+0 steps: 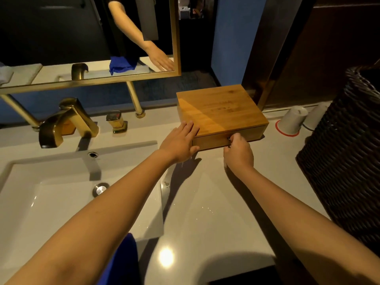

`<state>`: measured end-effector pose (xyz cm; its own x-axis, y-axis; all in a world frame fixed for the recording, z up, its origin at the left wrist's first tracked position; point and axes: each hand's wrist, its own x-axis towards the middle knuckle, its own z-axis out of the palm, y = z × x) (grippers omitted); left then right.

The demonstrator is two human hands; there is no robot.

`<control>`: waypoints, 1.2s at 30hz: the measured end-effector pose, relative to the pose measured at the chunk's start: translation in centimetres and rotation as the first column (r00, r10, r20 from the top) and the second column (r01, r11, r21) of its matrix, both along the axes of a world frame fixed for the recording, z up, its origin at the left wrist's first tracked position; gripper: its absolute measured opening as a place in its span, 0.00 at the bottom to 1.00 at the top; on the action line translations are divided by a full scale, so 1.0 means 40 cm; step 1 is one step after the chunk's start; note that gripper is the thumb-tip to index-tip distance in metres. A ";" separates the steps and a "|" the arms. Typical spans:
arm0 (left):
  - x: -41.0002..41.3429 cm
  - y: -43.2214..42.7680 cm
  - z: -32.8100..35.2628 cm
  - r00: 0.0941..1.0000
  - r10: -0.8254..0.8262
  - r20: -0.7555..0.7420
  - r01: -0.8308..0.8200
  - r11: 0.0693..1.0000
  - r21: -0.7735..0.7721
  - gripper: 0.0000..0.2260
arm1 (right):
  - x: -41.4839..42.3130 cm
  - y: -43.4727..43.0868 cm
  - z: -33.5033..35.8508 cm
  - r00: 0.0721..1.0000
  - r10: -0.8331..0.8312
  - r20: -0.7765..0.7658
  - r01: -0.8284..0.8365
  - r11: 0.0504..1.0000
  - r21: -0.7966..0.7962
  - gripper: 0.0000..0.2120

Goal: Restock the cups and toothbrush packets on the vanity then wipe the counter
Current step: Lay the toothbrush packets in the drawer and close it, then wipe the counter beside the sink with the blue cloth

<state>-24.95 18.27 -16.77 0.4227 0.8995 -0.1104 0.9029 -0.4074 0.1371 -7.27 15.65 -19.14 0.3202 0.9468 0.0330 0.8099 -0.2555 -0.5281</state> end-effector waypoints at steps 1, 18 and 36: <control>-0.012 -0.021 0.014 1.000 0.002 0.001 -0.002 1.000 -0.001 0.30 | -0.011 -0.011 0.008 0.999 0.020 0.044 -0.020 1.000 -0.007 0.13; -0.406 -0.498 -0.023 0.868 0.496 -0.020 -0.464 0.795 -0.391 0.22 | -0.383 -0.355 0.063 0.508 0.860 -0.054 -0.831 0.472 -0.295 0.22; -0.507 -0.841 -0.198 0.689 0.725 -0.004 -0.721 0.685 -0.107 0.37 | -0.427 -0.552 -0.091 0.394 0.919 0.031 -0.918 0.395 -0.040 0.04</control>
<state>-45.24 -15.38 -24.68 -0.3487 0.9139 -0.2079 0.9055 0.3858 0.1767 -24.36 -6.42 -22.80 -0.7444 0.6677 0.0046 0.5795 0.6494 -0.4924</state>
